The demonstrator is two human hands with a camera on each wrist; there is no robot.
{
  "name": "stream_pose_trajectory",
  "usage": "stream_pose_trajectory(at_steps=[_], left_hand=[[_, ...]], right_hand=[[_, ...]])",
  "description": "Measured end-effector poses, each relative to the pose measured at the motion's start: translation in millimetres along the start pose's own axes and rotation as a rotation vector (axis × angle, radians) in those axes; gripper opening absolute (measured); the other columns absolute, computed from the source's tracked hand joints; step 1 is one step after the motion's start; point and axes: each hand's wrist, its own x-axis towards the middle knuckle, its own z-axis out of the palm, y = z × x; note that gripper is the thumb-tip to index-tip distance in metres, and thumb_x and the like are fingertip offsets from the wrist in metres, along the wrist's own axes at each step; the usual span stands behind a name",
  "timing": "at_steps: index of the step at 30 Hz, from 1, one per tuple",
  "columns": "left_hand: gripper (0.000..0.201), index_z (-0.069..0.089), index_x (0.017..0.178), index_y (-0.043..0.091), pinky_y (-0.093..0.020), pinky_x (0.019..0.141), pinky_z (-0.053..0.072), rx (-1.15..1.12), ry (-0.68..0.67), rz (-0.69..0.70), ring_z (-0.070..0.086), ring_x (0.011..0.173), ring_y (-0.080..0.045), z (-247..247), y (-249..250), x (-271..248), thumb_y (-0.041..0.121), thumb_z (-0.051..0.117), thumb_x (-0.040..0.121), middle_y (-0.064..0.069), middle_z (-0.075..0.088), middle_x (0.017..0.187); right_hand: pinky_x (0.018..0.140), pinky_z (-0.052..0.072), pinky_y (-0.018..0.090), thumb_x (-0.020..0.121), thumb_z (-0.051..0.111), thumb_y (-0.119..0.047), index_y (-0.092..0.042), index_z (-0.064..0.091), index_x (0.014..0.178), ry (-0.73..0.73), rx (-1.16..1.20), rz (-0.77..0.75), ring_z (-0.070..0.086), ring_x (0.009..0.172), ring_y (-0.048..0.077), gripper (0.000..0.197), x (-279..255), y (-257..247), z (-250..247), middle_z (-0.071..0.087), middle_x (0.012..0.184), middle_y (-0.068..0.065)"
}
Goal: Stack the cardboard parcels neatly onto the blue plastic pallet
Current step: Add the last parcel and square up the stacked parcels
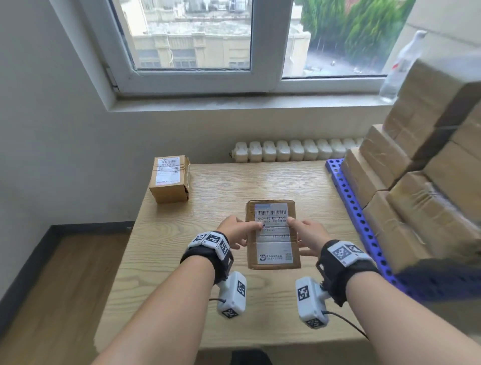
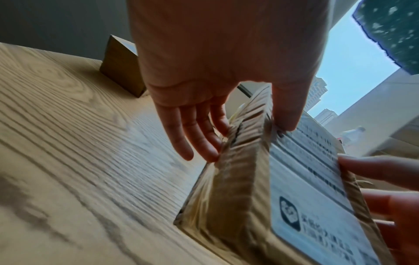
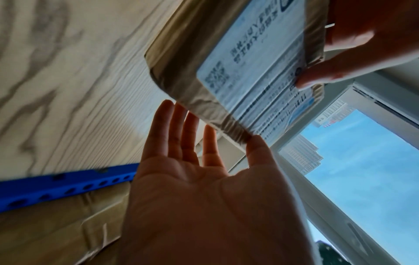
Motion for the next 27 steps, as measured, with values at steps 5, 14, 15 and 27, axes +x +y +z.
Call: stream_pose_trajectory(at_steps=[5,14,15,27], left_hand=[[0.054,0.063,0.103,0.007,-0.036,0.083,0.056,0.024,-0.092,0.086,0.067,0.089,-0.017,35.8,21.9,-25.1,0.055,0.069,0.080,-0.006,0.069,0.099],[0.060,0.058,0.116,0.013,-0.034,0.083,0.053,0.099,-0.279,0.155,0.068,0.099,-0.020,107.8,73.2,-54.0,0.052,0.077,0.073,-0.004,0.067,0.115],[0.060,0.059,0.117,0.014,-0.033,0.083,0.054,0.119,-0.307,0.162,0.068,0.099,-0.020,118.0,78.8,-57.1,0.051,0.077,0.074,-0.004,0.068,0.115],[0.078,0.061,0.117,0.018,-0.039,0.094,0.054,0.185,-0.417,0.252,0.070,0.095,-0.017,285.0,147.6,-123.3,0.061,0.080,0.054,-0.002,0.072,0.108]], right_hand=[[0.092,0.053,0.050,0.093,0.053,-0.051,-0.015,0.063,0.112,0.084,0.036,-0.026,0.066,0.096,0.026,0.041,-35.4,23.8,-43.1,0.068,0.103,0.006],[0.081,0.058,0.042,0.087,0.063,-0.052,-0.011,0.065,0.093,0.227,0.193,-0.053,0.066,0.088,0.024,0.042,-89.1,67.1,-128.4,0.070,0.103,0.011],[0.081,0.057,0.040,0.087,0.062,-0.052,-0.012,0.065,0.092,0.244,0.178,-0.058,0.065,0.088,0.023,0.040,-95.8,73.5,-139.7,0.069,0.101,0.009],[0.078,0.053,0.038,0.083,0.062,-0.061,-0.002,0.067,0.095,0.389,0.192,-0.092,0.059,0.083,0.022,0.061,-165.4,177.1,-300.0,0.060,0.084,0.006]])
